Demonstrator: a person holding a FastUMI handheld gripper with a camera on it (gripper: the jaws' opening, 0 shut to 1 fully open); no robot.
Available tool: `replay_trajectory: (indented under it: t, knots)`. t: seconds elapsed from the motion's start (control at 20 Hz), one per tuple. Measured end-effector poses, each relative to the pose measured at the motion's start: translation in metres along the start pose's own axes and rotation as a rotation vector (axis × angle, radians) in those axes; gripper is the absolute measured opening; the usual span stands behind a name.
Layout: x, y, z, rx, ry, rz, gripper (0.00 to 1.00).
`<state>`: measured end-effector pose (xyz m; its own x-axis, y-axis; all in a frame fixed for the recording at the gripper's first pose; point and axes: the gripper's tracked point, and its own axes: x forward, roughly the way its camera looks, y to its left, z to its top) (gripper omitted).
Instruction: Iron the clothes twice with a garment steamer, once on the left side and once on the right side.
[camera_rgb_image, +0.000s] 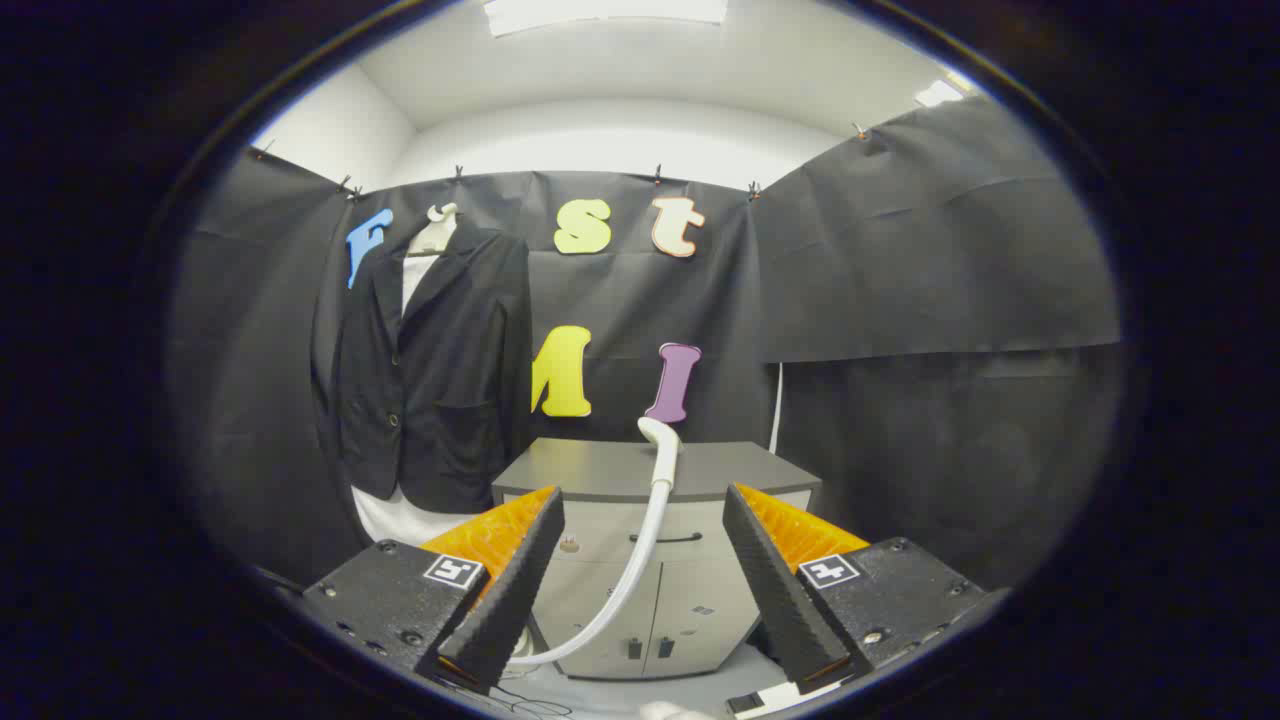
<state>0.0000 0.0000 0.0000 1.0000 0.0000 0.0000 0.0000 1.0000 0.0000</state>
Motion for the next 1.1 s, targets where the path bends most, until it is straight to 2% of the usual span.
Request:
replay_trajectory:
  t: [0.5, 0.85, 1.1]
  knots:
    - [0.002, 0.007, -0.013, 0.002, 0.043, 0.0, 1.0]
    - [0.003, 0.007, 0.005, 0.013, -0.002, -0.019, 1.0]
    - [0.025, -0.001, 0.02, 0.005, -0.018, -0.051, 1.0]
